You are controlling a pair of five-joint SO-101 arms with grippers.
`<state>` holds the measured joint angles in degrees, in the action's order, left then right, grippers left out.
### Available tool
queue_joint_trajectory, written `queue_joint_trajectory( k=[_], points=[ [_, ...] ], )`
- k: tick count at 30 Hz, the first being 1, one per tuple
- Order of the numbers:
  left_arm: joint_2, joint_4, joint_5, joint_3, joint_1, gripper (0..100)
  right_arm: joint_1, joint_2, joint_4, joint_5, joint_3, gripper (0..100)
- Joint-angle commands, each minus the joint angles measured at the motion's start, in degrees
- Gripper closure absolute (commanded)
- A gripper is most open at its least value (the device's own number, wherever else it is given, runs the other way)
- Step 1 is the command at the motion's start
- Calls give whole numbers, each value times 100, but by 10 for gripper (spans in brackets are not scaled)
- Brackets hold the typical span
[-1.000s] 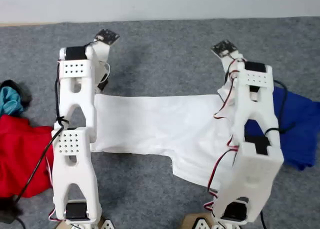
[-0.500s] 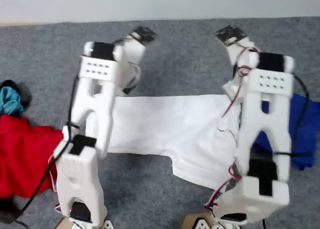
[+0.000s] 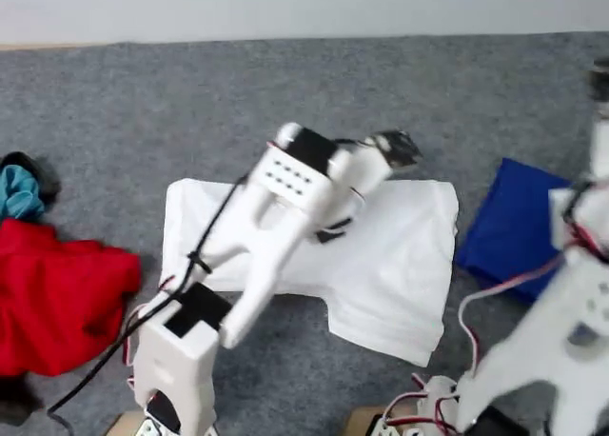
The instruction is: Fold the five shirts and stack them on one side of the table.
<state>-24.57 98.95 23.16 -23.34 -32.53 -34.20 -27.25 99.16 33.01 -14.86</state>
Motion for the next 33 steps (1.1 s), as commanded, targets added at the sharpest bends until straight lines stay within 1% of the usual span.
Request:
queue_joint_trajectory(
  k=[1,4,6,11,15,20,24,28,33],
  points=[
    [-62,132,-53,-31,-501,870,-1130,-215,277,-26,-299,980],
    [-343,158,-53,-4,-941,848,-1930,-119,321,-9,-149,980],
    [-519,158,-35,-4,-1213,845,-2334,-92,321,35,35,980],
    [-730,149,-9,-31,-1767,811,-3055,-119,330,571,299,980],
    [-844,132,132,-4,-1943,811,-3424,-119,330,782,299,980],
    [-1248,44,404,-31,-1960,811,-3521,-119,338,835,299,980],
    [-1758,-141,431,-31,-1952,811,-3468,-321,338,818,308,980],
    [-2110,-193,387,-277,-1943,811,-3231,-593,347,800,316,980],
    [-2365,-246,9,-699,-1952,829,-2967,-910,347,800,316,980]
  ],
)
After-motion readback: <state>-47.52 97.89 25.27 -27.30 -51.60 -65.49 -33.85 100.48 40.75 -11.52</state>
